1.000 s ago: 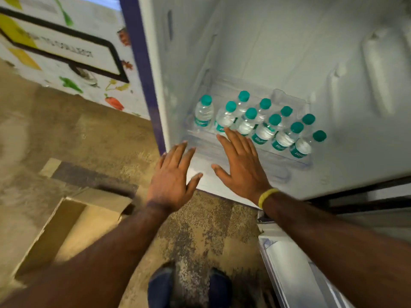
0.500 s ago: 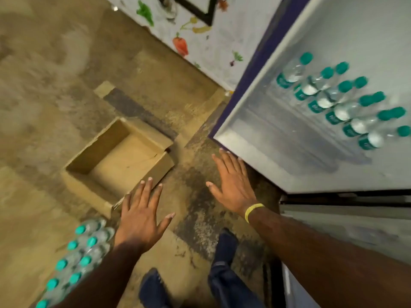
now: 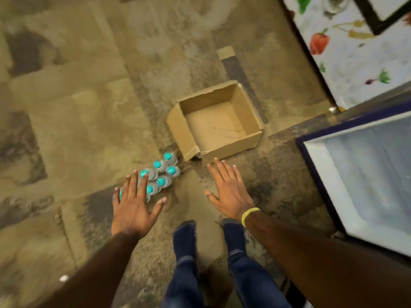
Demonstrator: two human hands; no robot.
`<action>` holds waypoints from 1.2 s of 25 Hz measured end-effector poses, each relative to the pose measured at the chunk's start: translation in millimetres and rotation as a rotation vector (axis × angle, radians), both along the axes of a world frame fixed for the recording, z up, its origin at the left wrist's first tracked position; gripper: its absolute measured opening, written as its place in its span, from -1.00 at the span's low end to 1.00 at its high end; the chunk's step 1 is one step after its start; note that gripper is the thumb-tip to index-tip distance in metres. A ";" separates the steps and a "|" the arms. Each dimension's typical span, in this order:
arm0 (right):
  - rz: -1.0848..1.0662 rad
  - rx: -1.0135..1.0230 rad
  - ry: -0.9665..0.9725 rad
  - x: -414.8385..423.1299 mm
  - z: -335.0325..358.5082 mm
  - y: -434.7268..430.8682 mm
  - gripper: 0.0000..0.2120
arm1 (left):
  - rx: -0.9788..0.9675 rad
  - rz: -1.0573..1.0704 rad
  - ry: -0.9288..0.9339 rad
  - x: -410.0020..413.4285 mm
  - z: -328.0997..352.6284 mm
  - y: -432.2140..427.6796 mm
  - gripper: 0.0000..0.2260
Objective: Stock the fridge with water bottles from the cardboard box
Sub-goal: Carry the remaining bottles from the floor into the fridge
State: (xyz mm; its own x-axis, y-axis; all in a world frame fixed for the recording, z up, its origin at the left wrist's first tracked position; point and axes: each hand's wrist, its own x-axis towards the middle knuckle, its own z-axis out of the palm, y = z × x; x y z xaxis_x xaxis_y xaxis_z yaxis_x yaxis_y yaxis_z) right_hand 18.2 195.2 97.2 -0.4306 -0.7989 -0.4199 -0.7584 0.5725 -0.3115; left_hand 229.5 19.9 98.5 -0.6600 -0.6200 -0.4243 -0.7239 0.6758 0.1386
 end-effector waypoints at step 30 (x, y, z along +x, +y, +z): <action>0.509 0.113 -0.092 187.4 -195.5 -184.9 -0.61 | 0.235 0.690 0.118 123.7 -193.7 -37.2 -0.59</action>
